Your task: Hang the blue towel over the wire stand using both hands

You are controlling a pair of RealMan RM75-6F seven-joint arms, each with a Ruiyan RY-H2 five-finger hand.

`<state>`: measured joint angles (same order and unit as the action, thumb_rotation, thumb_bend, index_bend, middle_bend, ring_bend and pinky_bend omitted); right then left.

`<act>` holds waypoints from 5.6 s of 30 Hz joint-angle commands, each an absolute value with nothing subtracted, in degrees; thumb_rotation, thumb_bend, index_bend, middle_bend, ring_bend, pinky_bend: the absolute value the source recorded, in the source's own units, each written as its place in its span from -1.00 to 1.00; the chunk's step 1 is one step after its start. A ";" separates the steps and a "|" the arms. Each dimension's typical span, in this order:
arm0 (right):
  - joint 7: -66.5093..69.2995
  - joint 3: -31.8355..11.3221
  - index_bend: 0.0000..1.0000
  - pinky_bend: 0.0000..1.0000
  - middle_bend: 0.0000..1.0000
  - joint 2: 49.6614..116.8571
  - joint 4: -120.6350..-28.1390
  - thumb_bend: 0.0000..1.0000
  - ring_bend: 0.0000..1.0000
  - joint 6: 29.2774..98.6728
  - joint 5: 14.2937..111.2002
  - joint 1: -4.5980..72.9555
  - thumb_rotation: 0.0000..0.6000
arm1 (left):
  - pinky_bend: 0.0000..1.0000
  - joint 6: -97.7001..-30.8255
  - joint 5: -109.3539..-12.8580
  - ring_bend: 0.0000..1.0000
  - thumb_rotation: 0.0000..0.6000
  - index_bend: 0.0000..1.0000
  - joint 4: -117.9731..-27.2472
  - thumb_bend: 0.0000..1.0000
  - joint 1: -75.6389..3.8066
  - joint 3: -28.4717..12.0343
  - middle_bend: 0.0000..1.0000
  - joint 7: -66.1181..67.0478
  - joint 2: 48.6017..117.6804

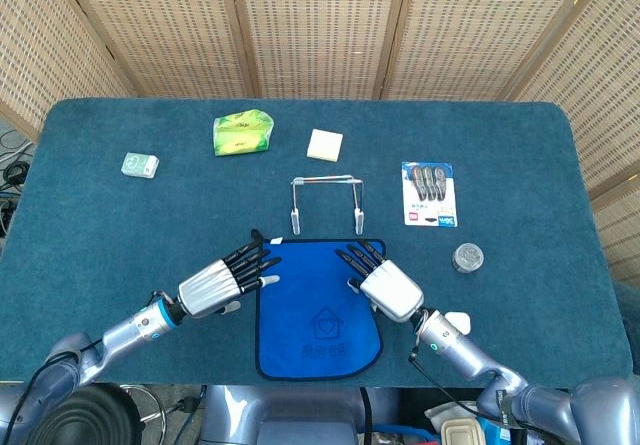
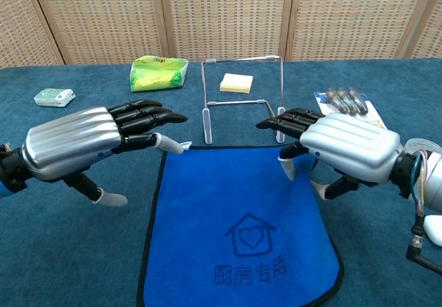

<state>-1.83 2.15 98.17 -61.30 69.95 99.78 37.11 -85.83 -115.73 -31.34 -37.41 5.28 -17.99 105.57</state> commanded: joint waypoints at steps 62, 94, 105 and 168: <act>-0.78 1.81 0.36 -1.00 -0.88 96.17 -63.35 0.34 -1.00 71.61 99.50 36.26 1.00 | -1.00 -80.85 -107.30 -1.00 1.00 -0.38 -22.54 -0.23 -41.26 11.45 -1.00 -21.07 116.71; -2.40 -2.04 0.36 -1.00 -0.90 92.43 -71.00 0.34 -1.00 74.83 98.70 36.42 1.00 | -1.00 -89.05 -103.43 -1.00 1.00 0.33 -27.30 -0.14 -40.95 7.21 -1.00 -19.33 114.62; -8.11 -7.46 0.37 -1.00 -0.90 87.71 -80.83 0.34 -1.00 73.66 94.69 37.63 1.00 | -1.00 -95.08 -101.70 -1.00 1.00 0.34 -38.44 -0.14 -43.13 1.61 -1.00 -14.48 108.83; -10.80 -20.32 0.37 -0.98 -0.90 93.11 -58.96 0.34 -1.00 53.95 67.45 56.01 1.00 | -1.00 -70.91 -86.26 -1.00 1.00 0.34 -20.48 -0.14 -60.30 -13.40 -1.00 -21.38 113.52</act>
<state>-11.10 -20.63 92.79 -59.36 54.00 67.11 55.91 -71.44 -86.35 -21.36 -60.19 -13.87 -20.66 112.82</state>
